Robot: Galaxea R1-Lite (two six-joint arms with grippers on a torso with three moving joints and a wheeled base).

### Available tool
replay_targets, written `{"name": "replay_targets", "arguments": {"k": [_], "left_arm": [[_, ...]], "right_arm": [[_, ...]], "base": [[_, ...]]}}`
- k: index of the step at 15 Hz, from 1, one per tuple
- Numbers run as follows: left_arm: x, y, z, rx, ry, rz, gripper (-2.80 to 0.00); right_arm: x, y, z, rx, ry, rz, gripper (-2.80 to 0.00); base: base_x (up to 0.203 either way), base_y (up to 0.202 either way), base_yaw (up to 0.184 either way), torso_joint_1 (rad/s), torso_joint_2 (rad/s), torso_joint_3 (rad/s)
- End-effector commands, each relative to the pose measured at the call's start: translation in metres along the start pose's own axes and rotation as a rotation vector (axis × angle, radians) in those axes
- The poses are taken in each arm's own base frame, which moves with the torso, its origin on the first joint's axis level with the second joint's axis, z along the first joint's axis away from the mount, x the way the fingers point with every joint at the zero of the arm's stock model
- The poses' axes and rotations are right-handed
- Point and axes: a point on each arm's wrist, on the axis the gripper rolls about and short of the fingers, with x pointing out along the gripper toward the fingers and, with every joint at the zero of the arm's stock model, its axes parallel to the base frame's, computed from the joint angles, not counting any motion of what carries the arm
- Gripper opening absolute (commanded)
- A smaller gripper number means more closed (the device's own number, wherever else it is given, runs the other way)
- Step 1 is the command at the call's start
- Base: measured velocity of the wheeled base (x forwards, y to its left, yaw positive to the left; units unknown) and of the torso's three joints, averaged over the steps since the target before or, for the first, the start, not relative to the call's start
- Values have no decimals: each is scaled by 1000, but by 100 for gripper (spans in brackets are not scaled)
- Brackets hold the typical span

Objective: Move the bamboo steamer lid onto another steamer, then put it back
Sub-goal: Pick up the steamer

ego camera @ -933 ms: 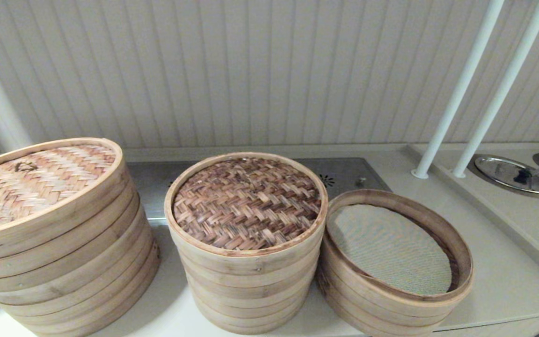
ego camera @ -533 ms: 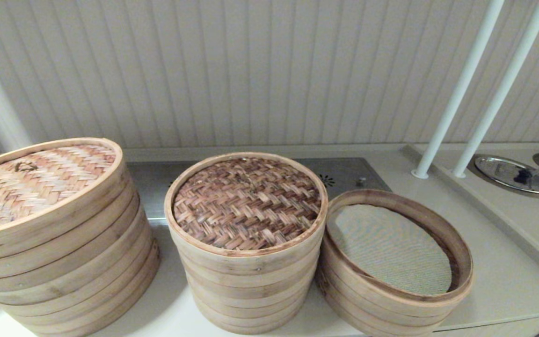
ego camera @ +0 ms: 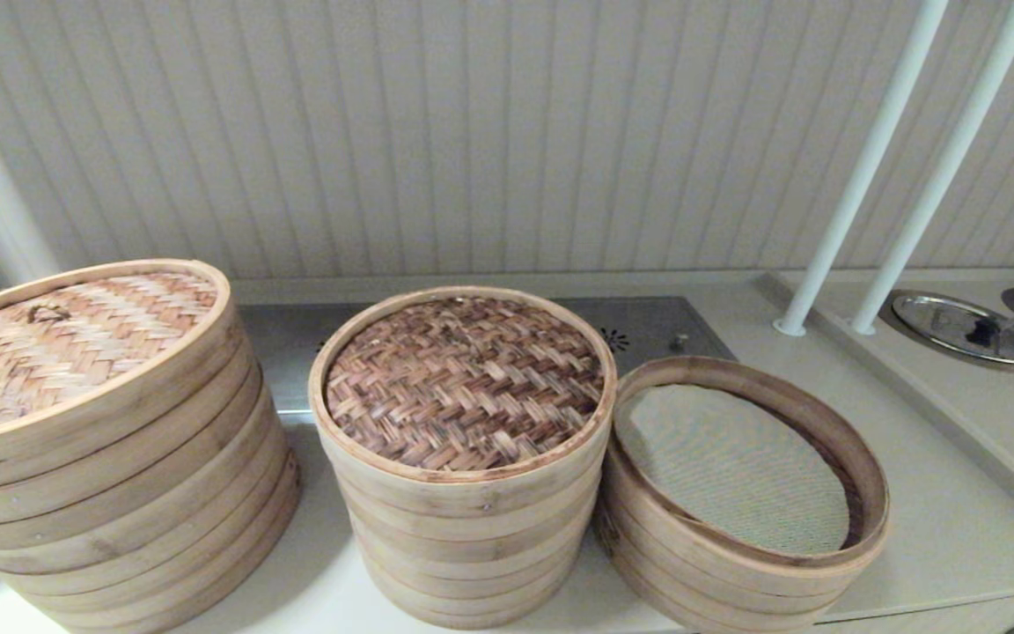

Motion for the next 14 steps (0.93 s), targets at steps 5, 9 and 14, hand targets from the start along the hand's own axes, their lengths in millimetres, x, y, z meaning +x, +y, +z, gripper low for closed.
{"name": "replay_targets", "arguments": {"k": [5,9,14], "left_arm": [[0,0,0,0,-1,0,-280],[0,0,0,0,-1,0,-280],[0,0,0,0,-1,0,-280]], "right_arm": [[33,0,88,17,50,119,-280],[84,1,147,114,92,260,-280],[161,43,192,187,203,600,-280]], "base": [[0,0,0,0,0,0],[0,0,0,0,0,0],[0,0,0,0,0,0]]}}
